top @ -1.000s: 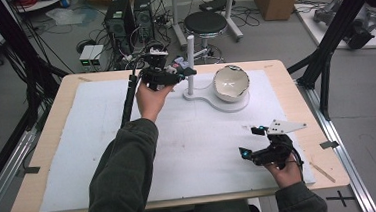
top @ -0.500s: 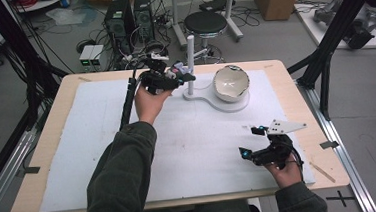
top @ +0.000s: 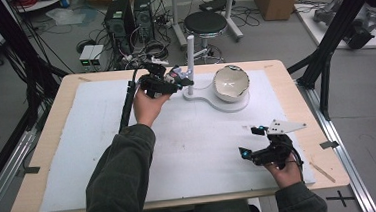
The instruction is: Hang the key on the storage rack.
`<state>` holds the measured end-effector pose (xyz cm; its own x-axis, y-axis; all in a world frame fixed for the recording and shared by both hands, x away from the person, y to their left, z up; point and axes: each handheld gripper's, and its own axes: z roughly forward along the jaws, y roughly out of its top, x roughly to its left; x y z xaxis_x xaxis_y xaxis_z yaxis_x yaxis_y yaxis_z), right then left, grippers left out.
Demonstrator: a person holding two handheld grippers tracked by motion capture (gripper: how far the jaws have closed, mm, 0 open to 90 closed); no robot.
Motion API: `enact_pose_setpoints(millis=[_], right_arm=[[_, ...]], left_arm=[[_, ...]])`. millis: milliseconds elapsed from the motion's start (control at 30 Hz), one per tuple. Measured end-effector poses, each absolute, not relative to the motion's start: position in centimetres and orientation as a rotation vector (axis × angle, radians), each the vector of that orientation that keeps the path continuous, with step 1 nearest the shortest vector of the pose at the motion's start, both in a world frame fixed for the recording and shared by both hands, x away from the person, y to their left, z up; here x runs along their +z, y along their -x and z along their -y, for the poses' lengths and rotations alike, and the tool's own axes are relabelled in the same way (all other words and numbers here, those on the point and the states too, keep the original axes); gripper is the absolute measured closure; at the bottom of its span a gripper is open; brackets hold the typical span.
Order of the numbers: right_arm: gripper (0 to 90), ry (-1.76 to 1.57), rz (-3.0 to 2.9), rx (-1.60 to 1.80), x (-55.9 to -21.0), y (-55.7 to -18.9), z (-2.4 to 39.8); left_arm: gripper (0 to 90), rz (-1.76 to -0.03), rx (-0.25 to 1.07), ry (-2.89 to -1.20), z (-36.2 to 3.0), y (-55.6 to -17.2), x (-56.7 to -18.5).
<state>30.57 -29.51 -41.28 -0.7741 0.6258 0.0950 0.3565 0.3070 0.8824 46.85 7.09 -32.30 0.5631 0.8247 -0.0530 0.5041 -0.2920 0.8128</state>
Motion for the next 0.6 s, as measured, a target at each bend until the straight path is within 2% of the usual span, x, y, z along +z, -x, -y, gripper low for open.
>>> enact_pose_setpoints(millis=[200, 600], right_arm=[[6.2, -0.890, -2.310, 1.455, -41.27, -30.57, 29.54], [6.2, -0.892, -2.310, 1.457, -41.26, -30.56, 29.53]], left_arm=[[39.0, -1.068, 0.492, -1.973, -6.88, -46.80, -32.37], [27.7, -1.061, 0.493, -1.971, -6.85, -46.79, -32.51]])
